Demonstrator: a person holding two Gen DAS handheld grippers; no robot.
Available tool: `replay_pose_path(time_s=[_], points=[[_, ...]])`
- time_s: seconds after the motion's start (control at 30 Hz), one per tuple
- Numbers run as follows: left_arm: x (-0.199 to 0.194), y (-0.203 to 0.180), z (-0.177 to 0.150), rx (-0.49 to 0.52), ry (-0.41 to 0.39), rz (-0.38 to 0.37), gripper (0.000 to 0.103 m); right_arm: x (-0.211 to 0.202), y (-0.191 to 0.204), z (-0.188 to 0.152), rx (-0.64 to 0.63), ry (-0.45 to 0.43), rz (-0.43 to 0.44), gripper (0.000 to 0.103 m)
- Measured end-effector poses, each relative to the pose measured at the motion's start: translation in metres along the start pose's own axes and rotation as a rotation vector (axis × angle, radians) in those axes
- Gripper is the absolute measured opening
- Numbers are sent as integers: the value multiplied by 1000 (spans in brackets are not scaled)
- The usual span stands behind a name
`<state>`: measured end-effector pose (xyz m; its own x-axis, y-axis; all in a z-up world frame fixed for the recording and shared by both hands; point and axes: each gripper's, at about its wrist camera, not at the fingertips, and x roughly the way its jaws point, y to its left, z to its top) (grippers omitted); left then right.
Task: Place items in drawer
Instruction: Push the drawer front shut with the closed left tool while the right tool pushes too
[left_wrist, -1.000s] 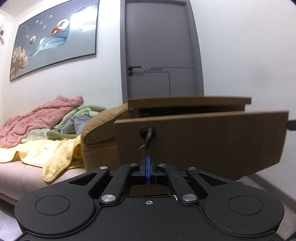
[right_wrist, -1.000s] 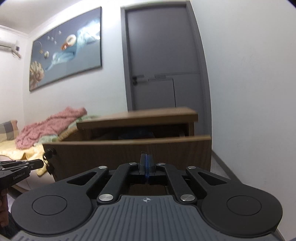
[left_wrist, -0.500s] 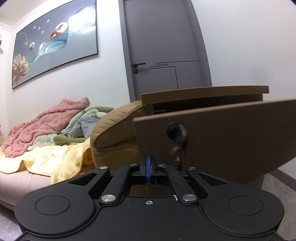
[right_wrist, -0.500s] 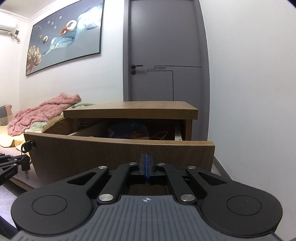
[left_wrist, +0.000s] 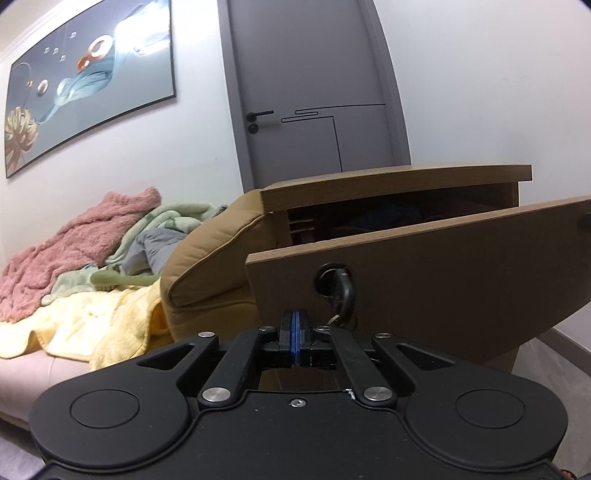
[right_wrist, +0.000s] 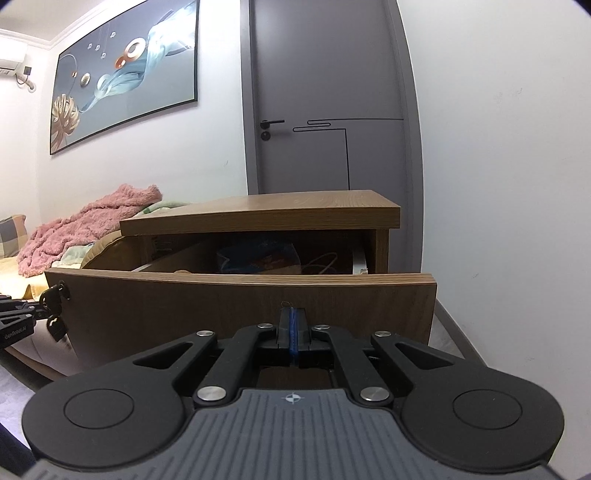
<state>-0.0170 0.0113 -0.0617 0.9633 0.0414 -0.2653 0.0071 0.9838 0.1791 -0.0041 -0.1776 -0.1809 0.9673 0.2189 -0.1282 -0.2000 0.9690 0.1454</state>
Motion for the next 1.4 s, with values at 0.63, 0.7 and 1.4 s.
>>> replay_pose_path(time_s=[0.63,0.7,1.4], points=[[77,6,21,-49,22,-34,0,63,-18,12,42,-14,3,0],[85,6,22,-39,18,-31,0,68,-21,12,50,-18,1,0],[136,6,38,-51,34,13,0,111,-54,16,139,-39,6,0]])
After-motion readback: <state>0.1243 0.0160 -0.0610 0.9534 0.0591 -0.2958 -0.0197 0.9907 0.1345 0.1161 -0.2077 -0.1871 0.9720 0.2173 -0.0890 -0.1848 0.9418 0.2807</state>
